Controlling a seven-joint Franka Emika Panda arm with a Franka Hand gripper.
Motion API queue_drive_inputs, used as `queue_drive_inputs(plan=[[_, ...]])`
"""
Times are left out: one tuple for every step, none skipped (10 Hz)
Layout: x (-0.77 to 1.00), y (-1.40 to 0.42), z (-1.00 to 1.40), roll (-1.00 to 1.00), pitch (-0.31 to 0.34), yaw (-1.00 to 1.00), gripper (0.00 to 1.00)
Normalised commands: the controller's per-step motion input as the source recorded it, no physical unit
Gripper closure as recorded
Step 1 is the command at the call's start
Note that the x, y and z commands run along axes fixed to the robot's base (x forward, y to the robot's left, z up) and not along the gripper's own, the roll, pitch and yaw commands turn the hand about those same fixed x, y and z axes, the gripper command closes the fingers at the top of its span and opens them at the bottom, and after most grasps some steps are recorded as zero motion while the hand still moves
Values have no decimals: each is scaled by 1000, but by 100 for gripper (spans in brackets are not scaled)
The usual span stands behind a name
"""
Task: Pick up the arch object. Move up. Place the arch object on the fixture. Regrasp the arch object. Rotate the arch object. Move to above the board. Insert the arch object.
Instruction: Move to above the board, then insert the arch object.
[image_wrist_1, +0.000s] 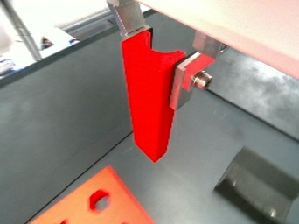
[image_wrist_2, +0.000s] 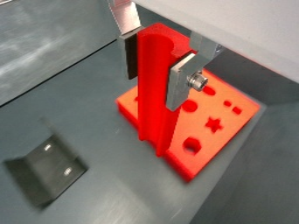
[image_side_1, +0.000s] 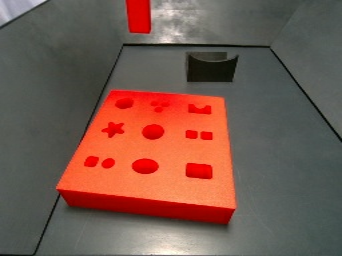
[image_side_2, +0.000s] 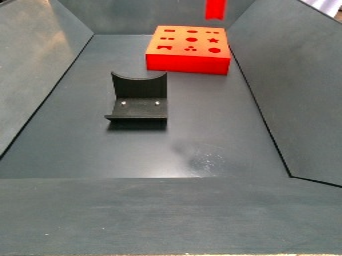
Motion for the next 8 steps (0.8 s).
queue_drive_inputs(plan=[[384, -1000, 326, 11, 145, 9, 100], [397, -1000, 325, 12, 112, 11, 100], [420, -1000, 322, 19, 115, 10, 100], [450, -1000, 326, 35, 131, 9, 100], [435, -868, 278, 58, 145, 9, 100], [339, -596, 185, 71, 148, 9, 100], [210, -281, 86, 93, 143, 10, 100], [1000, 143, -829, 0, -30, 0, 100]])
